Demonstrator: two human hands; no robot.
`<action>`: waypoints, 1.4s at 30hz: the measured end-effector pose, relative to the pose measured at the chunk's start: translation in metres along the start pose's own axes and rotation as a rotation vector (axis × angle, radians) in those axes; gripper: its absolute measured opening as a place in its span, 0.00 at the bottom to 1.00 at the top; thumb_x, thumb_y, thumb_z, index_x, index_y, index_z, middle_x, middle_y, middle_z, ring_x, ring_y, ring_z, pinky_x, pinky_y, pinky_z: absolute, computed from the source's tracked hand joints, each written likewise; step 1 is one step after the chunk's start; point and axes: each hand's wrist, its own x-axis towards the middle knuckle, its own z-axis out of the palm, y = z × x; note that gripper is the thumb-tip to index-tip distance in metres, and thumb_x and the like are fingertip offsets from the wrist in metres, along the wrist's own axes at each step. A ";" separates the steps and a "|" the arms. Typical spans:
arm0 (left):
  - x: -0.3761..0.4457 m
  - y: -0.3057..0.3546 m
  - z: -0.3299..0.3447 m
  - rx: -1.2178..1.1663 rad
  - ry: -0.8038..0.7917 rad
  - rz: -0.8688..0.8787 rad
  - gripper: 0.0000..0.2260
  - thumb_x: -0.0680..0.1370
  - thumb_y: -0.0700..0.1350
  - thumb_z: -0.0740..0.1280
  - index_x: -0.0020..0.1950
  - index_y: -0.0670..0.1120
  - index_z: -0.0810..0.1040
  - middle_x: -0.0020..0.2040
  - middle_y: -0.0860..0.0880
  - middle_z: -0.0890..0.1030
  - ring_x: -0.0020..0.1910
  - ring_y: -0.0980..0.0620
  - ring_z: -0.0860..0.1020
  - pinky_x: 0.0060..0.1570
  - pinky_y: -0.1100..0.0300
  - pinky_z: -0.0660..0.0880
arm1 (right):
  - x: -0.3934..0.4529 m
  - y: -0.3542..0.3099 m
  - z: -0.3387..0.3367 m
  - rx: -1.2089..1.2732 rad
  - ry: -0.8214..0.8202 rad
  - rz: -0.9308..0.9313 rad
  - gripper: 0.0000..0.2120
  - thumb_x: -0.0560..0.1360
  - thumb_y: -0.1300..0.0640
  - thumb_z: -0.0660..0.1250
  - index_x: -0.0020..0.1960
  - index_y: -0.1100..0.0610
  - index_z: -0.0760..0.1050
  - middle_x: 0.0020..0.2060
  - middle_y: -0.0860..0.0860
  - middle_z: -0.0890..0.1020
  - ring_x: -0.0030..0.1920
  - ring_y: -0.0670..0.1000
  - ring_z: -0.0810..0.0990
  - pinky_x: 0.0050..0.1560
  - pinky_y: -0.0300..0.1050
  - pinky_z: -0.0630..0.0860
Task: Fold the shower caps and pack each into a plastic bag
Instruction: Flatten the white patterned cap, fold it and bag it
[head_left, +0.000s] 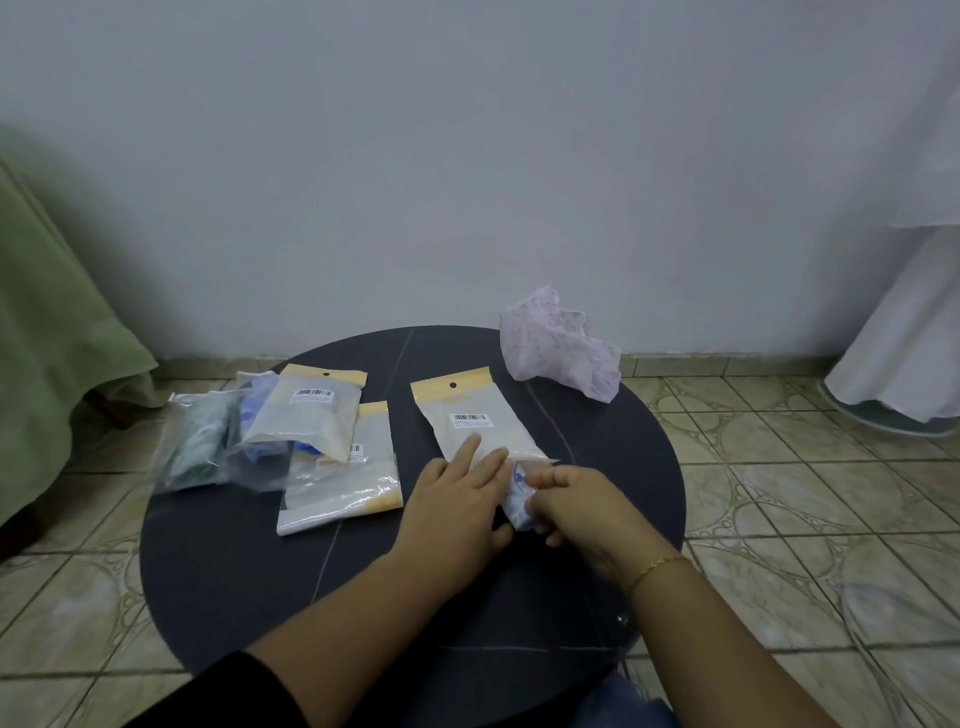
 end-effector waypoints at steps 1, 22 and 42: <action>-0.001 0.000 0.000 -0.013 0.004 0.005 0.29 0.80 0.59 0.54 0.77 0.51 0.51 0.78 0.54 0.50 0.77 0.52 0.43 0.71 0.55 0.50 | 0.002 0.001 0.002 0.009 0.021 -0.017 0.12 0.73 0.68 0.64 0.47 0.51 0.75 0.43 0.57 0.80 0.36 0.49 0.75 0.34 0.39 0.74; -0.003 -0.020 0.015 -0.158 0.115 0.099 0.23 0.69 0.57 0.57 0.57 0.50 0.81 0.54 0.57 0.81 0.45 0.54 0.80 0.35 0.60 0.75 | 0.059 0.025 0.033 -1.132 0.582 -0.666 0.12 0.57 0.59 0.78 0.36 0.50 0.78 0.36 0.51 0.81 0.34 0.53 0.79 0.32 0.44 0.71; 0.071 -0.083 -0.004 -0.131 -0.093 -0.338 0.17 0.79 0.49 0.50 0.58 0.51 0.77 0.55 0.53 0.80 0.56 0.52 0.75 0.69 0.49 0.51 | 0.169 -0.034 0.074 -0.940 0.136 -0.543 0.17 0.78 0.59 0.58 0.66 0.53 0.70 0.65 0.51 0.72 0.65 0.55 0.70 0.62 0.55 0.67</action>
